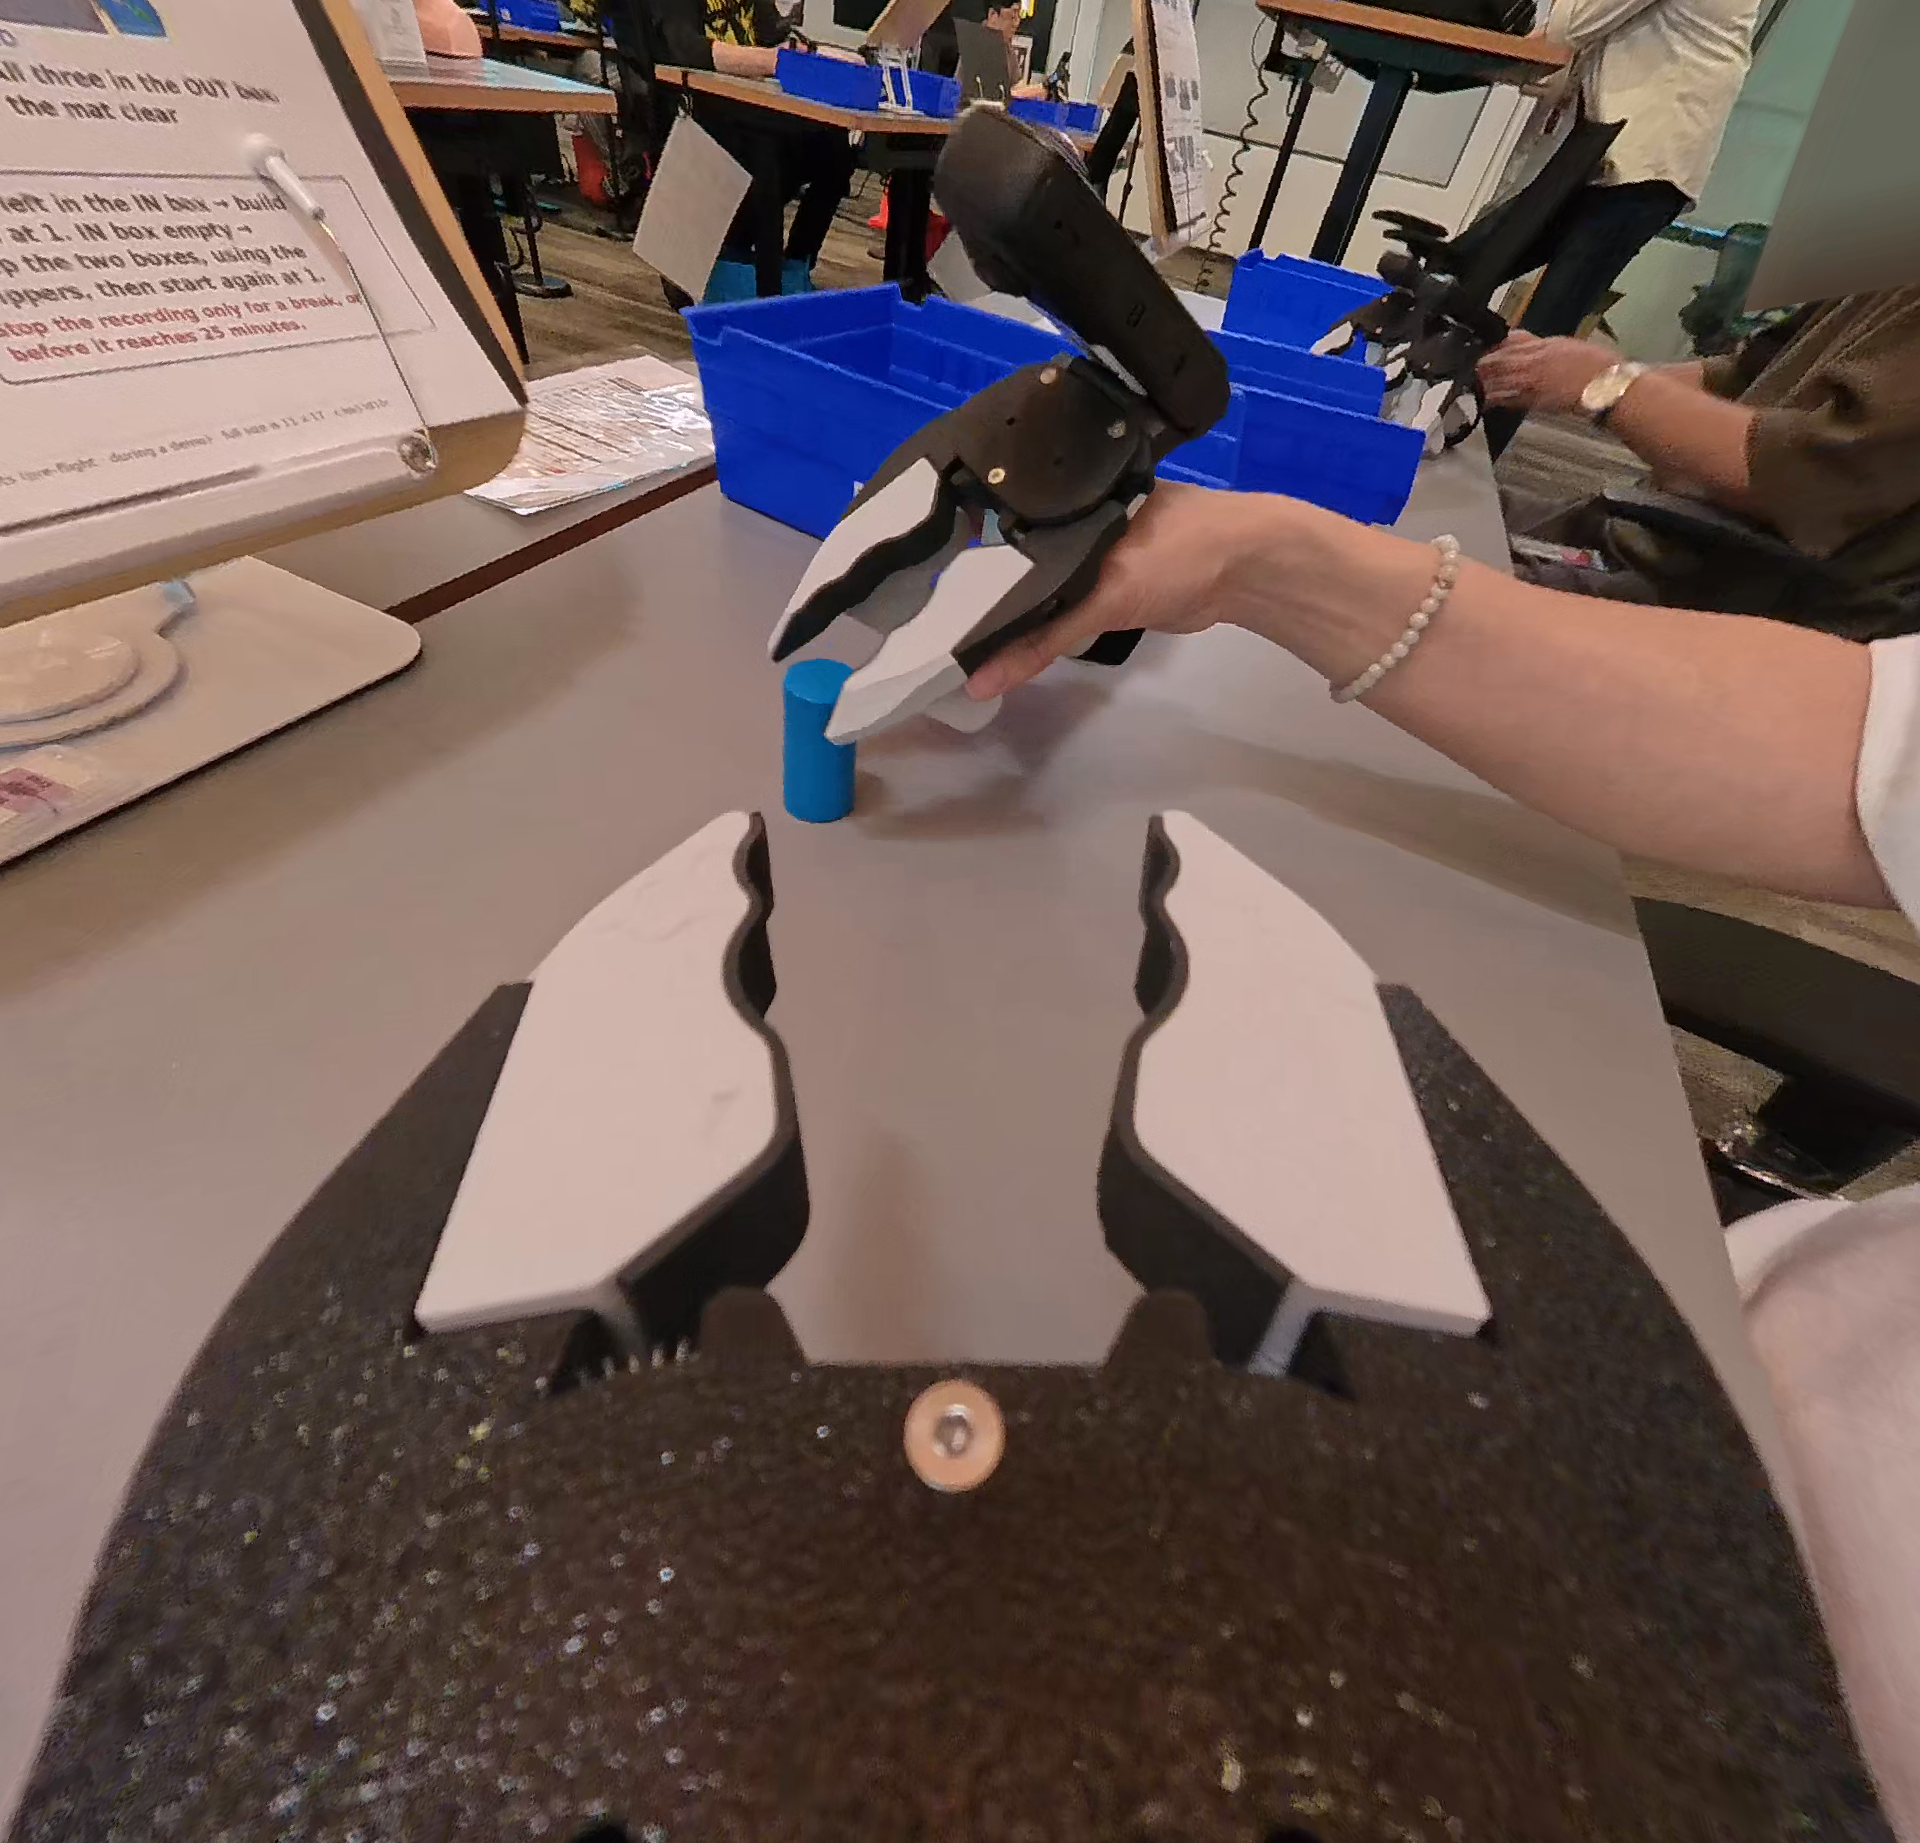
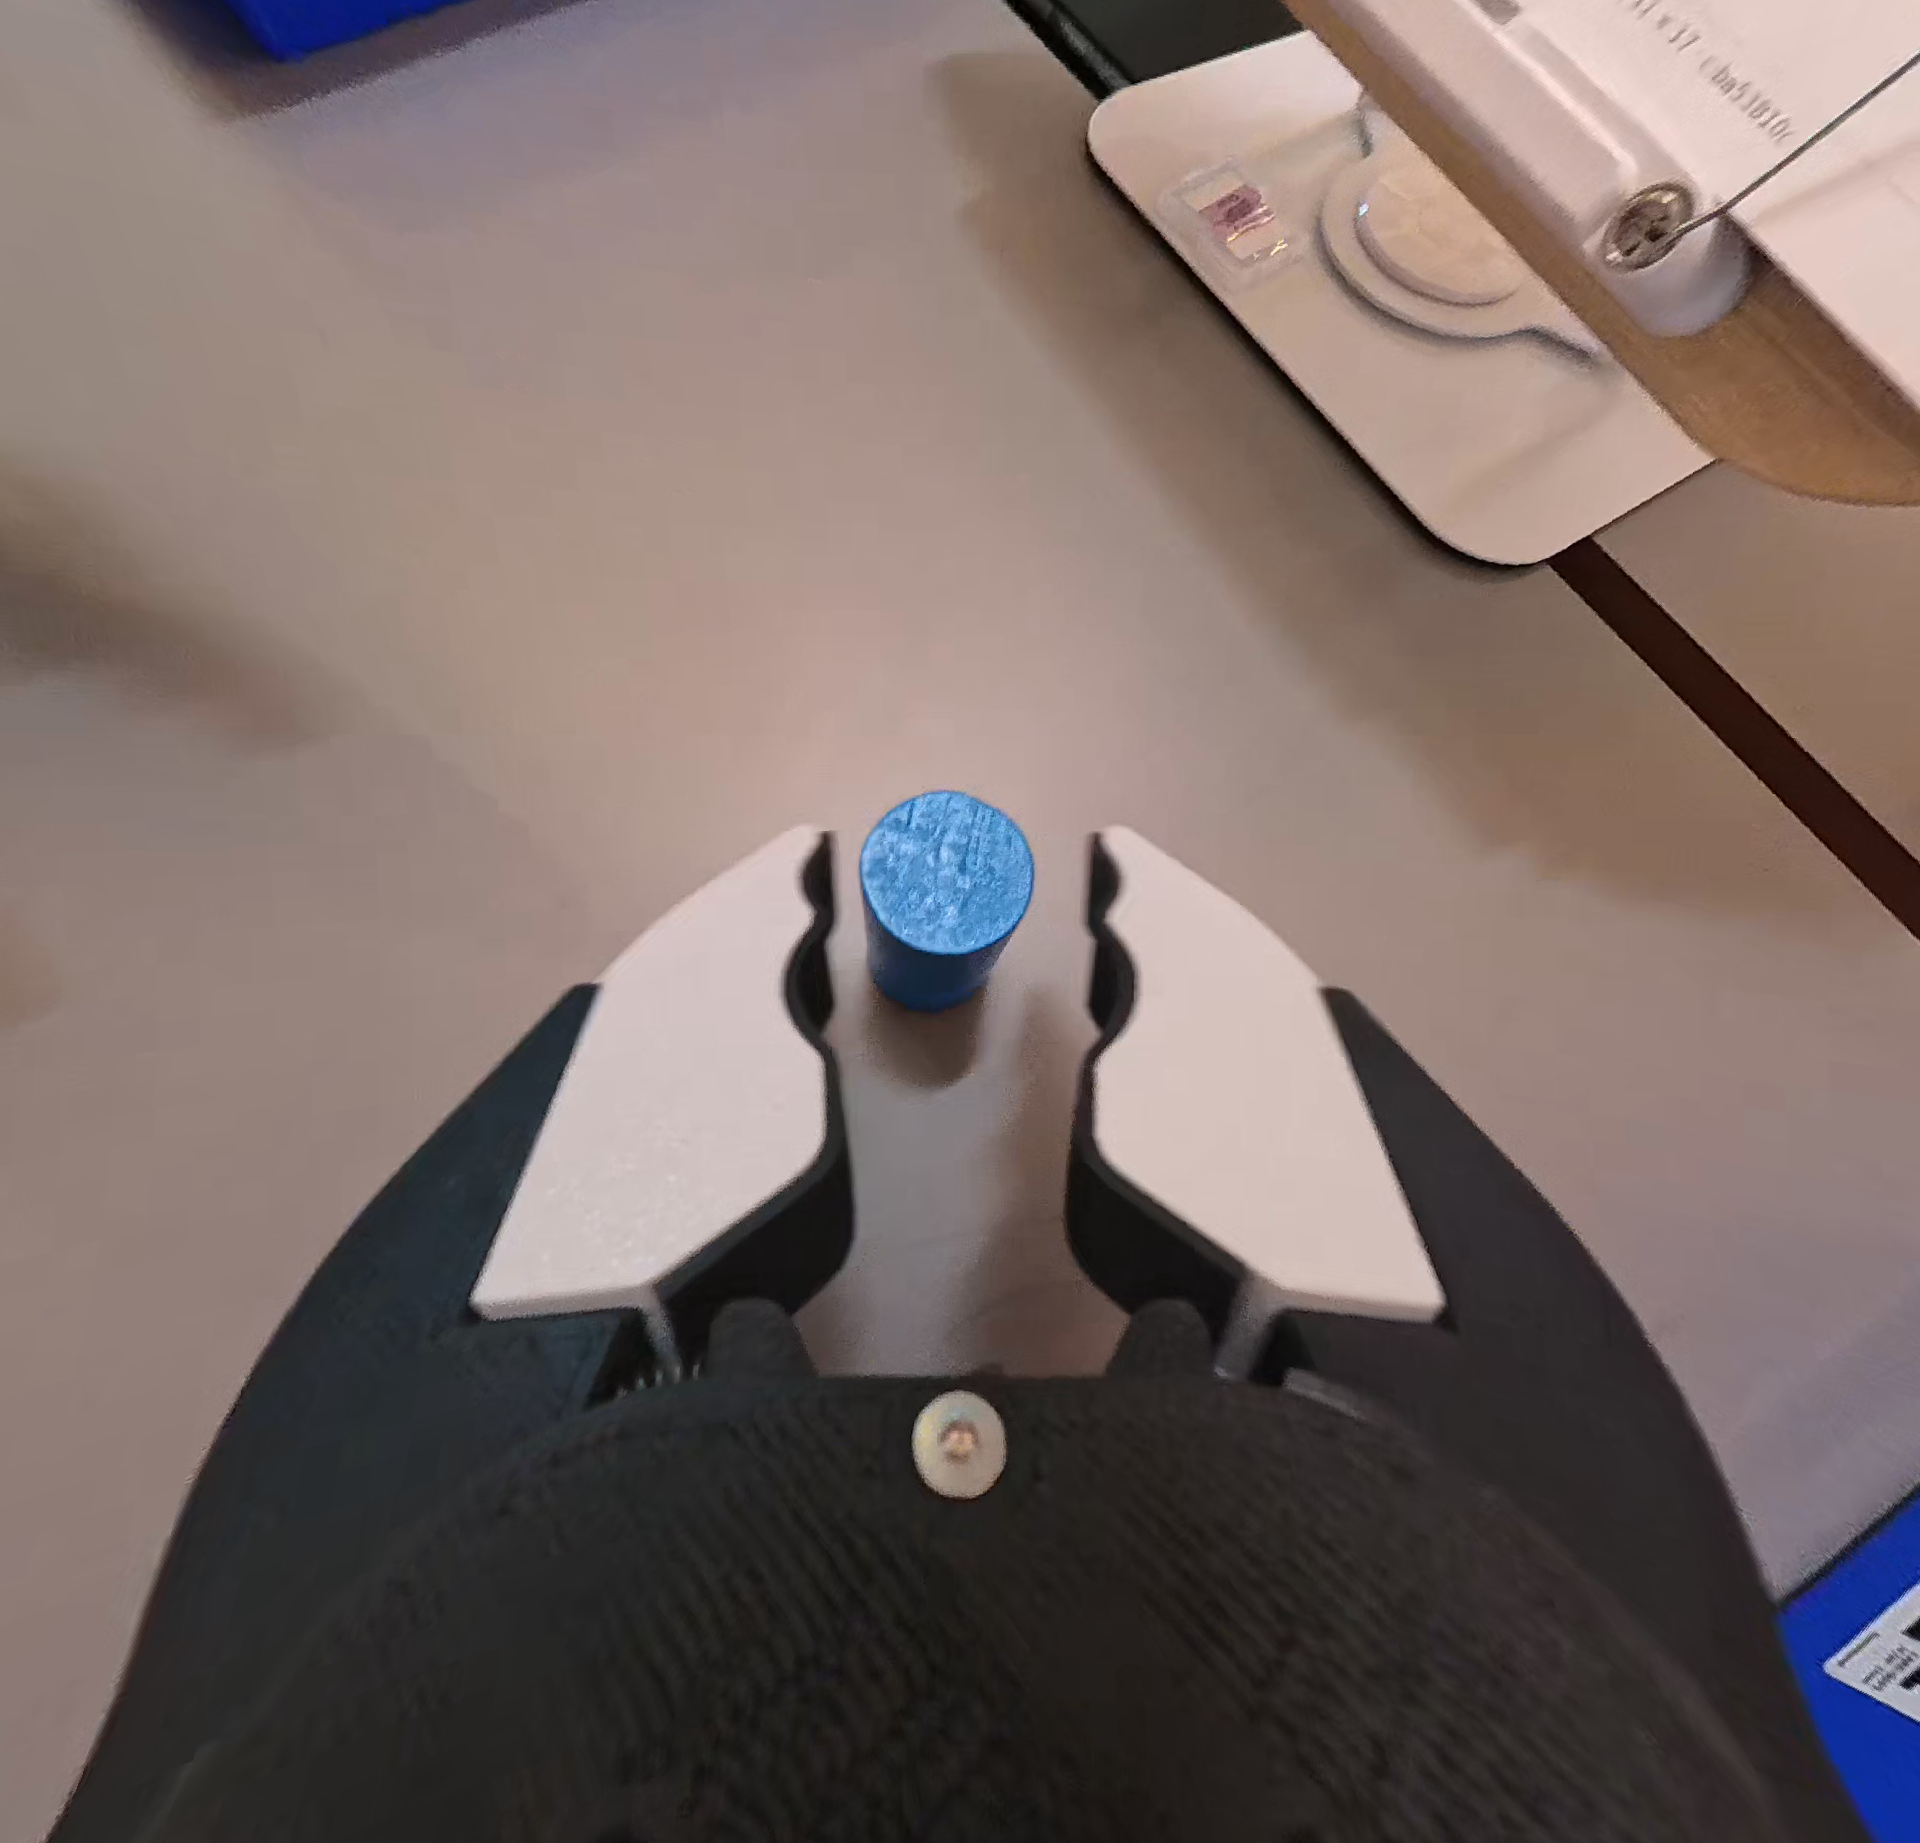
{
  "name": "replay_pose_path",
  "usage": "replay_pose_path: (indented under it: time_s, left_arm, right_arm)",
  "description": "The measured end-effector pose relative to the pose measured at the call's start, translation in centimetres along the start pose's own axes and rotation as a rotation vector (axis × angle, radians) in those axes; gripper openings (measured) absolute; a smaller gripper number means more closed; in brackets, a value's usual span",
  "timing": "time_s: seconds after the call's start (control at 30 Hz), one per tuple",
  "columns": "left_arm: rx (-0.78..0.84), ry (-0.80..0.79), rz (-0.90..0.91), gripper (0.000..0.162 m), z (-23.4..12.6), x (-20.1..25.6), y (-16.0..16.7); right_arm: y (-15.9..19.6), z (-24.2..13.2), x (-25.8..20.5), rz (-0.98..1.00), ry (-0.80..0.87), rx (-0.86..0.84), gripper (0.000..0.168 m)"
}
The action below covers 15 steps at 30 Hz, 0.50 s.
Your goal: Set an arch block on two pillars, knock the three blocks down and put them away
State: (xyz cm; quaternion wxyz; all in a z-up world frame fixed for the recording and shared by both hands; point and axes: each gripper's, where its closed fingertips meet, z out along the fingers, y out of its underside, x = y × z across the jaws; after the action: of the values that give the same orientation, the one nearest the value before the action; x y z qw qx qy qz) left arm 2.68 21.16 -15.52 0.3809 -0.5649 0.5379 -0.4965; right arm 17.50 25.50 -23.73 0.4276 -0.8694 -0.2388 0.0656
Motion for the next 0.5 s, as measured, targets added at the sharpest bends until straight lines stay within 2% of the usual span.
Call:
replay_pose_path:
  time_s: [0.03,0.07,0.17,0.23,0.3,0.37,0.43,0.5]
  left_arm:
    - [0.006,-0.007,-0.003,0.068,-0.4,-0.2,-0.5]
    - [0.009,-0.027,-0.006,0.069,-1.0,-0.7,-1.1]
    - [-0.016,-0.182,-0.035,0.07,-4.4,-4.5,-3.3]
    - [-0.083,-0.365,-0.093,0.07,-8.4,-9.1,-4.5]
    - [-0.218,-0.573,-0.192,0.07,-13.2,-14.4,-4.3]
    - [-0.419,-0.727,-0.29,0.07,-17.9,-19.6,-3.0]
    - [-0.6,-0.825,-0.381,0.067,-21.6,-24.3,-1.6]
    - [-0.724,-0.85,-0.48,0.064,-23.4,-28.2,-0.2]
  right_arm:
    - [-0.4,-0.2,0.1,0.016,0.005,0.013,0.062]
    - [-0.7,-0.5,0.0,0.029,0.005,0.023,0.069]
    - [-2.2,-2.5,-0.1,0.054,0.029,0.077,0.08]
    - [-2.8,-4.1,-0.8,0.081,0.033,0.115,0.082]
    - [-2.9,-5.7,-2.0,0.106,0.025,0.148,0.083]
    - [-2.7,-7.0,-3.2,0.122,0.026,0.178,0.083]
    - [-2.1,-8.1,-4.4,0.138,0.025,0.198,0.082]
    - [-1.3,-8.8,-5.5,0.149,0.017,0.206,0.082]
